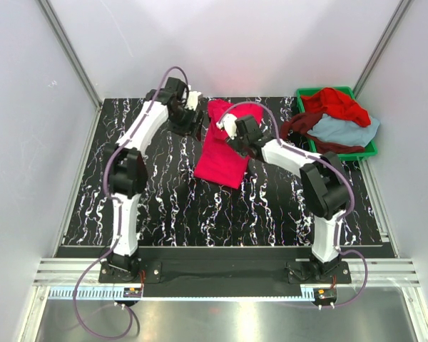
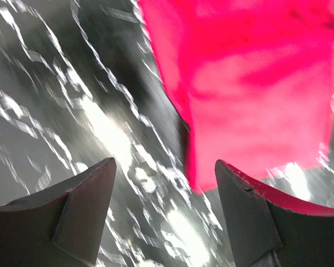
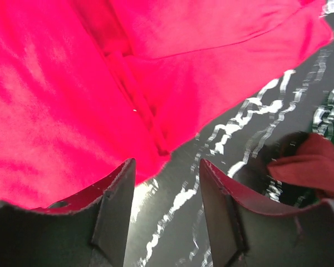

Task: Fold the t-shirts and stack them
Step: Fold the tshirt

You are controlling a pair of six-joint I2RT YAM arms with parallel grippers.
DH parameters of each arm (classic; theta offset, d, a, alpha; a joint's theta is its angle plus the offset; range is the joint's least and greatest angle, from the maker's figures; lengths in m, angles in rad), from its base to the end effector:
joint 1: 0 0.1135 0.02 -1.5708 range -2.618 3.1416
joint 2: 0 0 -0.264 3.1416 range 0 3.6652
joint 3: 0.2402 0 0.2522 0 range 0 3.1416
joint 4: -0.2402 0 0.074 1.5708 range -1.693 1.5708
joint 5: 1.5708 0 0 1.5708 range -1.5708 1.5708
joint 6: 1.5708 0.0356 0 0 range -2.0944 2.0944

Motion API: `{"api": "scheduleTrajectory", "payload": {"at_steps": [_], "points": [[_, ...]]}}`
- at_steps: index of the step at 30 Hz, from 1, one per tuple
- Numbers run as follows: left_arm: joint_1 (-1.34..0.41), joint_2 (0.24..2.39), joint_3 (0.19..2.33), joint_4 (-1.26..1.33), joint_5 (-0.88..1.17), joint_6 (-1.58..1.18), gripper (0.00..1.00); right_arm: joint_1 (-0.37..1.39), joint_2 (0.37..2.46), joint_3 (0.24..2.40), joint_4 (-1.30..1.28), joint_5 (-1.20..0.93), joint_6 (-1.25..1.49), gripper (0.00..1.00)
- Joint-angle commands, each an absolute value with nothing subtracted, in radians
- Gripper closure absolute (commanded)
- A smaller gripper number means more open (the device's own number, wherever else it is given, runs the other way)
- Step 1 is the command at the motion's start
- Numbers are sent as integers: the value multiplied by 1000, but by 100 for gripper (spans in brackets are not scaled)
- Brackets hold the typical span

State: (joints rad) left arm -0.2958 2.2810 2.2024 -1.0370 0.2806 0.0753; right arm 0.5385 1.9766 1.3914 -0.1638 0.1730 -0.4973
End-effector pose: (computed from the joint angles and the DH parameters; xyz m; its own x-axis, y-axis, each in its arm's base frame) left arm 0.4645 -0.1519 0.2571 -0.8269 0.3276 -0.4571 0.4601 0.8615 -0.2150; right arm 0.3821 0.2211 0.1965 -0.3244 -0.7412 -0.5877 -0.6277 0.6335 -0.4524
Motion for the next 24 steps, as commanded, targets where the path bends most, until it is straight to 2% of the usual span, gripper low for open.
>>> {"api": "scheduleTrajectory", "payload": {"at_steps": [1,4,8,18,24], "points": [[-291,2079,2064,-993,406,37,24,529,1844,1450,-201,193,-462,43],[-299,2026,1944,-971,492,3,25,529,1793,1453,-264,161,-417,43],[-313,2045,1891,-971,540,3,27,523,1763,1436,-330,100,-324,43],[-296,2388,2273,-1028,560,97,38,508,1804,1414,-357,32,-233,43],[-296,2459,2325,-977,543,89,40,505,1813,1419,-362,23,-233,43]]}}
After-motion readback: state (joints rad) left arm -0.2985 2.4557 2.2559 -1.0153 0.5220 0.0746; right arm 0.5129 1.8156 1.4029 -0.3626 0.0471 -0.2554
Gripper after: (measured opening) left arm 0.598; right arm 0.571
